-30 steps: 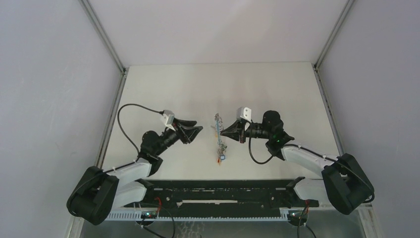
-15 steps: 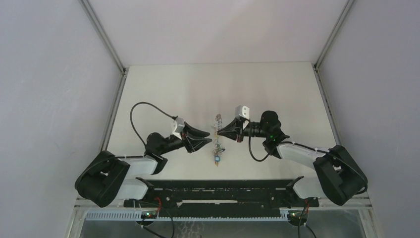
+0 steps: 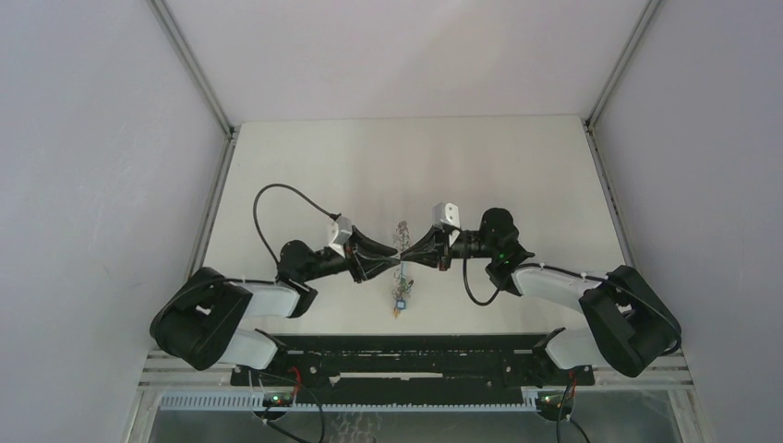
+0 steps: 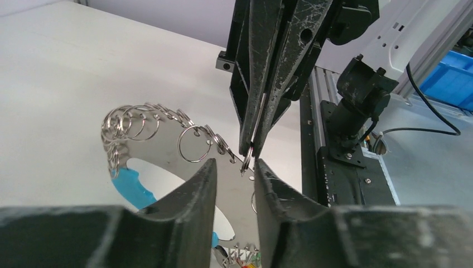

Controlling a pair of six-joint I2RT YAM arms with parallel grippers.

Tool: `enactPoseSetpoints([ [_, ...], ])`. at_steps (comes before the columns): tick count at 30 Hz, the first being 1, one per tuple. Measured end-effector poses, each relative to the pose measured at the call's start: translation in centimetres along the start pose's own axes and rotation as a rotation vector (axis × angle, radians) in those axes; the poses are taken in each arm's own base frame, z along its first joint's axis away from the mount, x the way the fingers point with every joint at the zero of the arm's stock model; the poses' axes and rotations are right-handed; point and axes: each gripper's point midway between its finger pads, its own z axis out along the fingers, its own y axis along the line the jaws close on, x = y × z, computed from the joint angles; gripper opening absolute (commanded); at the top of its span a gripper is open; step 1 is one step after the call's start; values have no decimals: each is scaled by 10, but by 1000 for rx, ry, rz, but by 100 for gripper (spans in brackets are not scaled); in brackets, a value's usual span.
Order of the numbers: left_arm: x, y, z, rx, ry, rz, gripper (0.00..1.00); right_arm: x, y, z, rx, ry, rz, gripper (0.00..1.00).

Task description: Put the keys on the keyring

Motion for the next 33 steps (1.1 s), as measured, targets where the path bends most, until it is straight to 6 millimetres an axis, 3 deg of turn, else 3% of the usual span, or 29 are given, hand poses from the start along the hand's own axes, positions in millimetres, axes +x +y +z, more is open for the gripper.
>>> enactPoseSetpoints([
  [9,4,-13,2,75,25,2,1,-5,4,4,-43,-4,-10,0],
  [17,5,-14,0,59,46,-8,0,-1,4,3,-50,39,-11,0],
  [20,4,-14,-3,18,74,8,0,1,4,1,-45,70,-22,10],
  [26,8,-5,-18,-188,163,63,0,12,5,-6,-43,176,-40,24],
  [33,26,11,-31,-403,396,14,0,23,8,-13,-67,245,-64,27],
])
